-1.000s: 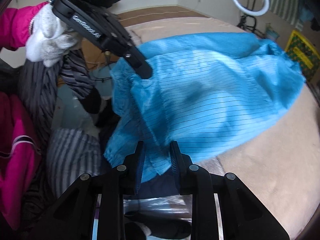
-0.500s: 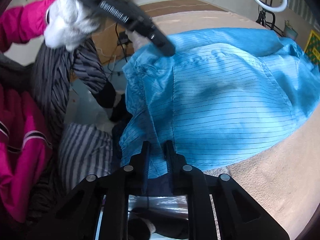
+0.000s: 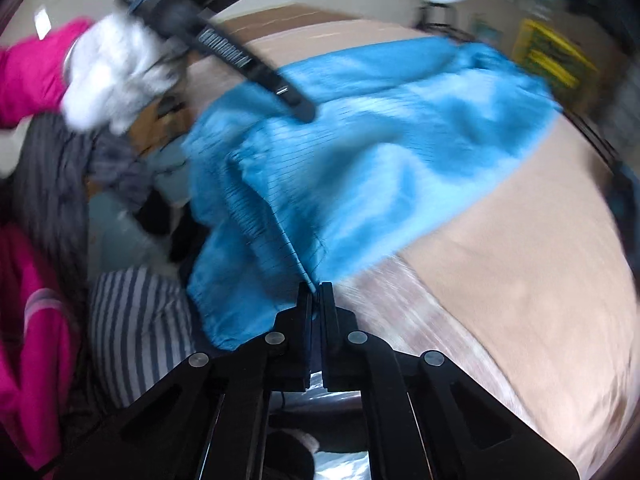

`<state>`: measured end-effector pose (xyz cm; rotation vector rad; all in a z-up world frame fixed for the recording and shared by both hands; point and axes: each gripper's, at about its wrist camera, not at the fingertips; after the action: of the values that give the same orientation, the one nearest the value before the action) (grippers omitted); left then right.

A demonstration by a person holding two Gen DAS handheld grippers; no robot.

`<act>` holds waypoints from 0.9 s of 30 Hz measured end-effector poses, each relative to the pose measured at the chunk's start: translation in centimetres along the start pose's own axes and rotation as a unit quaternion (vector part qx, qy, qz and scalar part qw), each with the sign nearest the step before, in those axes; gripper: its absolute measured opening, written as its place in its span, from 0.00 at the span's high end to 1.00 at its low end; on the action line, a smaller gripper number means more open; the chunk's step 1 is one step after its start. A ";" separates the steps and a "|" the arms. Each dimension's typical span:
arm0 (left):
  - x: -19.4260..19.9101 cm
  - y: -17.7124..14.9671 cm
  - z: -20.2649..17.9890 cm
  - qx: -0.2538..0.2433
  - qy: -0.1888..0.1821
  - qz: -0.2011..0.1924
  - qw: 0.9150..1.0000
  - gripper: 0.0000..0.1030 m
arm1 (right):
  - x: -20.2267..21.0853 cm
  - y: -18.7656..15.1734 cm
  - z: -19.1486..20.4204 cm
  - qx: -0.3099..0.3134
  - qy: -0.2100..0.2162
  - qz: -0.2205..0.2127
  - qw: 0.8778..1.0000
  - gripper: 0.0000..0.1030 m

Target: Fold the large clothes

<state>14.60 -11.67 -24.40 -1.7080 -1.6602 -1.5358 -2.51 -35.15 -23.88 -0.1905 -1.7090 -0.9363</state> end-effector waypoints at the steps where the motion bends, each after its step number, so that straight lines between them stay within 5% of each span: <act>1: 0.1 0.1 -0.2 -0.006 -0.001 -0.003 1.000 1.00 | 0.5 -0.2 -0.2 -0.028 -0.010 -0.004 1.000 0.99; 4: 0.4 0.1 -0.3 -0.010 -0.014 -0.008 1.000 1.00 | 1.5 -0.7 -0.6 -0.104 -0.051 -0.013 0.993 1.00; 7: 0.4 -0.2 -0.3 -0.014 -0.021 -0.004 1.000 1.00 | 1.9 -1.5 0.0 -0.175 -0.038 -0.032 0.983 1.00; 12: -0.1 -0.3 -1.0 -0.016 -0.051 0.021 0.998 1.00 | 0.5 -1.5 1.0 -0.143 -0.030 -0.003 0.989 0.96; 16: -0.1 -1.1 -2.8 -0.031 -0.057 0.035 0.997 1.00 | -0.6 -1.9 -1.2 -0.184 -0.018 0.025 0.982 0.93; 17: 0.0 -1.5 -2.8 -0.024 -0.059 0.038 0.997 0.96 | -0.6 -1.9 -1.2 -0.167 -0.030 0.022 0.985 0.93; 20: 0.5 -3.4 -1.8 0.027 -0.061 0.052 0.996 0.58 | -0.7 -2.0 -1.0 -0.131 -0.028 0.024 0.991 0.78; 24: 0.9 -4.8 -0.6 0.103 -0.078 0.061 0.990 0.57 | -1.3 -2.0 -0.6 -0.105 -0.034 0.025 0.994 0.78; 27: 0.5 -5.0 -0.8 0.115 -0.066 0.057 0.990 0.56 | -1.7 -1.7 0.5 -0.083 -0.031 0.021 0.996 0.78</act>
<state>9.89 -10.59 -25.83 -1.7782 -1.6951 -1.1528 -3.20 -35.44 -26.22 -0.3679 -1.6779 -1.0519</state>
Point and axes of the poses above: each gripper's, at about its wrist camera, not at the fingertips, and x roughly against the way its jaws point, z to its left, y to its top, and after that the axes turned 4 degrees about -y, right-handed
